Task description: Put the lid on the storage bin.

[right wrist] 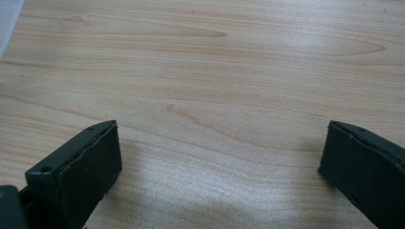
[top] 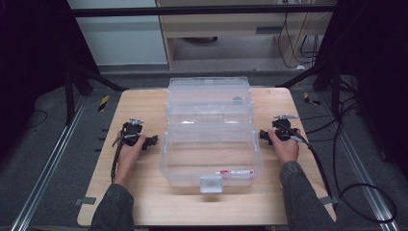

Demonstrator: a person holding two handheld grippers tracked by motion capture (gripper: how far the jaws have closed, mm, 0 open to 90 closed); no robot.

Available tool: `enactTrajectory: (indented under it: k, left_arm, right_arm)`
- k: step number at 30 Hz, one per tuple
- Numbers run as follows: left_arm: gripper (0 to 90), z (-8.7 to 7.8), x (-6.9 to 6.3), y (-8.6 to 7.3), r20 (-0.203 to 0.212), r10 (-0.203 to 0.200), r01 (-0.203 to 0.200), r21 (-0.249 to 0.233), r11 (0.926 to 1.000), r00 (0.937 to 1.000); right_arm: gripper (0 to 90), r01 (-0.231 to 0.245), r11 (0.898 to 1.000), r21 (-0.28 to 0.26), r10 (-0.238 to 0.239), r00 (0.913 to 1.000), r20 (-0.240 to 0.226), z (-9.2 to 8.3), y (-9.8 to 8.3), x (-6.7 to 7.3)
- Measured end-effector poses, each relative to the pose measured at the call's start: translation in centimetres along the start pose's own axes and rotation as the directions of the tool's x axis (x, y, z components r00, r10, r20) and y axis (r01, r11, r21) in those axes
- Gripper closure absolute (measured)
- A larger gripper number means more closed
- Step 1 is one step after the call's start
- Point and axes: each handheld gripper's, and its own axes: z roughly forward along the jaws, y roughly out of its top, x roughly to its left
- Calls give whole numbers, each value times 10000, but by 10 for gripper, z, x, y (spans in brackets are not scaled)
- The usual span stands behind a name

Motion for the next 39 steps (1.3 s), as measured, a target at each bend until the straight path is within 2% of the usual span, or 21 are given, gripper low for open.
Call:
enactTrajectory:
  k: [5, 7, 10, 11, 12, 13, 14, 15, 18, 19, 20, 21, 22, 26, 29, 30, 31, 32, 33, 36, 39]
  left_arm:
    - [42, -11, -4, -3, 323, 469, -465, -126, 9988, 9984]
    - [41, -21, -5, -4, 204, 564, -555, -430, 9975, 9982]
    - [41, -38, -6, -3, 112, 834, -821, -851, 9930, 9965]
    - [41, -43, -8, -3, 73, 891, -880, -928, 9918, 9960]
    - [46, -49, -9, -4, 125, 931, -914, -1017, 9906, 9956]
    - [46, -55, -11, -5, 147, 960, -939, -1059, 9899, 9953]
    - [52, -67, -15, -5, 81, 1107, -1092, -1081, 9881, 9938]
    - [52, -67, -15, -5, 81, 1107, -1092, -1081, 9881, 9938]
    - [52, -91, -28, -3, 402, 1395, -1339, -1171, 9840, 9894]
    - [52, -91, -28, -3, 402, 1395, -1339, -1171, 9840, 9894]
    - [52, -102, -35, -3, 547, 1678, -1605, -1185, 9799, 9843]
    - [52, -102, -35, -3, 547, 1678, -1605, -1185, 9799, 9843]
    - [52, -109, -38, -4, 1018, 1757, -1654, -1022, 9809, 9792]
    - [60, -118, -39, -3, 1511, 2027, -1948, -652, 9787, 9675]
    - [62, -125, -40, 2, 1622, 2149, -2077, -603, 9763, 9631]
    - [56, -131, -44, 9, 1786, 2207, -2131, -610, 9751, 9589]
    - [46, -131, -44, 9, 1786, 2207, -2131, -610, 9751, 9589]
    - [29, -137, -49, 17, 2076, 2425, -2341, -647, 9701, 9477]
    - [28, -137, -49, 17, 2076, 2425, -2341, -647, 9701, 9477]
    - [28, -143, -55, 26, 2198, 2809, -2680, -871, 9595, 9342]
    - [42, -142, -58, 34, 1774, 2967, -2911, -573, 9550, 9384]
  right_arm:
    - [50, 211, 9998, -46, -212, 9994, -267, -4, -3, -2]
    - [136, 840, 9962, -252, -846, 9960, -270, -11, -4, 0]
    - [128, 2438, 9667, -781, -2422, 9698, 295, -32, -6, 5]
    - [138, 2552, 9627, -900, -2521, 9667, 439, -41, -7, 7]
    - [144, 2956, 9510, -903, -2920, 9551, 511, -58, -11, 7]
    - [144, 2956, 9510, -903, -2920, 9551, 511, -58, -11, 7]
    - [144, 3348, 9371, -986, -3308, 9421, 550, -76, -14, 8]
    - [144, 3348, 9371, -986, -3308, 9421, 550, -76, -14, 8]
    - [127, 3984, 9136, -814, -3982, 9171, 188, -112, -13, 7]
    - [127, 3984, 9136, -814, -3982, 9171, 188, -112, -13, 7]
    - [115, 4308, 8994, -740, -4321, 9018, -19, -129, -10, 5]
    - [115, 4308, 8994, -740, -4321, 9018, -19, -129, -10, 5]
    - [120, 4622, 8832, -793, -4647, 8853, -157, -145, -5, 4]
    - [153, 4852, 8688, -986, -4916, 8691, -546, -165, 6, 3]
    - [173, 5033, 8591, -928, -5100, 8571, -729, -169, 12, 4]
    - [178, 5274, 8455, -832, -5332, 8424, -779, -170, 19, 6]
    - [178, 5274, 8455, -832, -5332, 8424, -779, -170, 19, 6]
    - [197, 5489, 8321, -800, -5544, 8277, -867, -169, 28, 8]
    - [197, 5489, 8321, -800, -5544, 8277, -867, -169, 28, 8]
    - [201, 5657, 8216, -696, -5700, 8148, -1056, -171, 44, 13]
    - [257, 5703, 8178, -765, -5754, 8087, -1223, -173, 60, 19]
